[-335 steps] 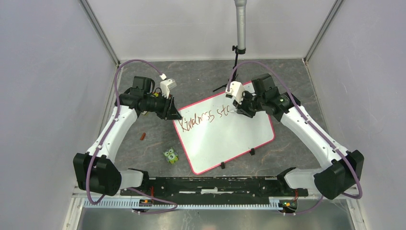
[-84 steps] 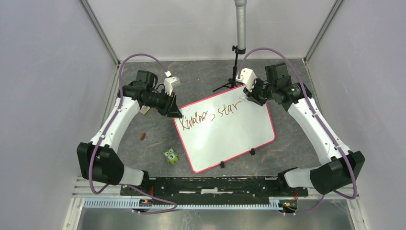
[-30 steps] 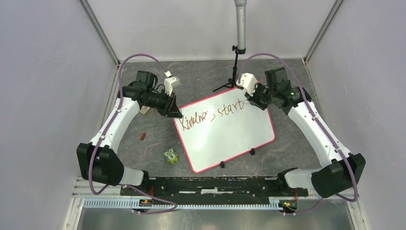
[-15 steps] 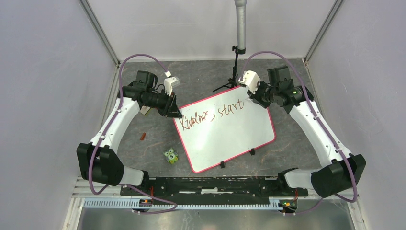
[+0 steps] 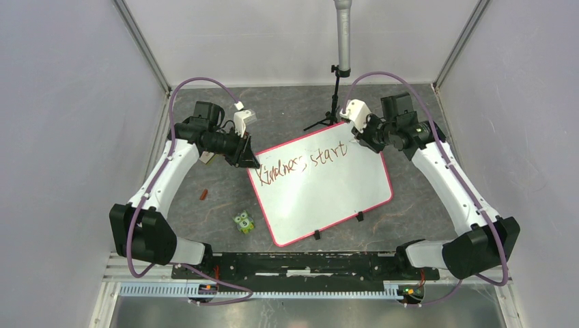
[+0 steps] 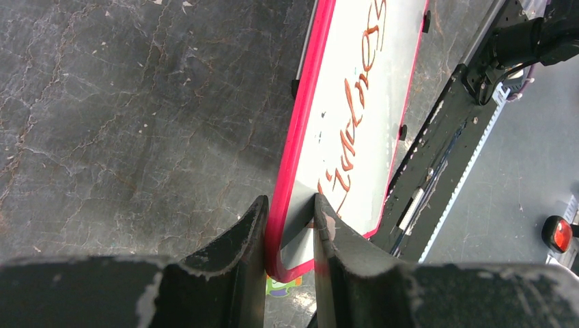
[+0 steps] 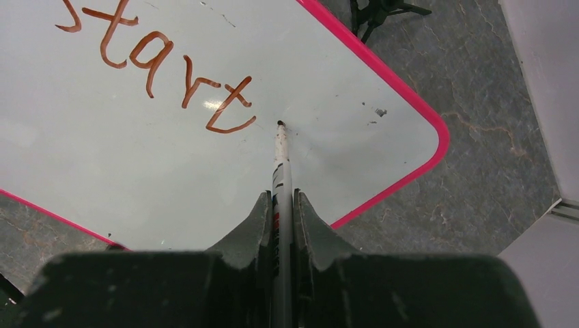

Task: Write a sentence on the whiteboard

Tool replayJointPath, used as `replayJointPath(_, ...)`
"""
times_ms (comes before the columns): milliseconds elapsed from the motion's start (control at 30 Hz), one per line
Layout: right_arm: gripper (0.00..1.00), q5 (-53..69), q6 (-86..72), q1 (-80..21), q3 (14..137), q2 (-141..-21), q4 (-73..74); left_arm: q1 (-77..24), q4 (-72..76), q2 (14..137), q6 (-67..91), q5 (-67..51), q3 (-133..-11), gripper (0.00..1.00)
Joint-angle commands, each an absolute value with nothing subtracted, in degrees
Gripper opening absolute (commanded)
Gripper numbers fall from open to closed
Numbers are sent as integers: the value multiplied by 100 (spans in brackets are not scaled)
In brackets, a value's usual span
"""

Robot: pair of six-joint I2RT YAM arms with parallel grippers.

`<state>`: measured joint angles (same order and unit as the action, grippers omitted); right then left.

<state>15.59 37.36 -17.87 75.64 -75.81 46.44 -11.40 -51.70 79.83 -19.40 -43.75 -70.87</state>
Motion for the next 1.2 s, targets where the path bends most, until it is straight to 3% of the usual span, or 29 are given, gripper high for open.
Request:
replayJointPath(0,0,1788,3837,-1791,7674,-7606,4692,-1198,-5135,7961,-2310,-4008,-6946,2)
replayJointPath(733,0,1076,4121,-1794,7264,-7422,4907,-1200,-5133,7952,-2292,-4034,-6943,2)
replayJointPath(1167,0,1776,4008,-2101,7484,-7488,5167,-1195,-5135,7906,-2230,-4070,-6926,2)
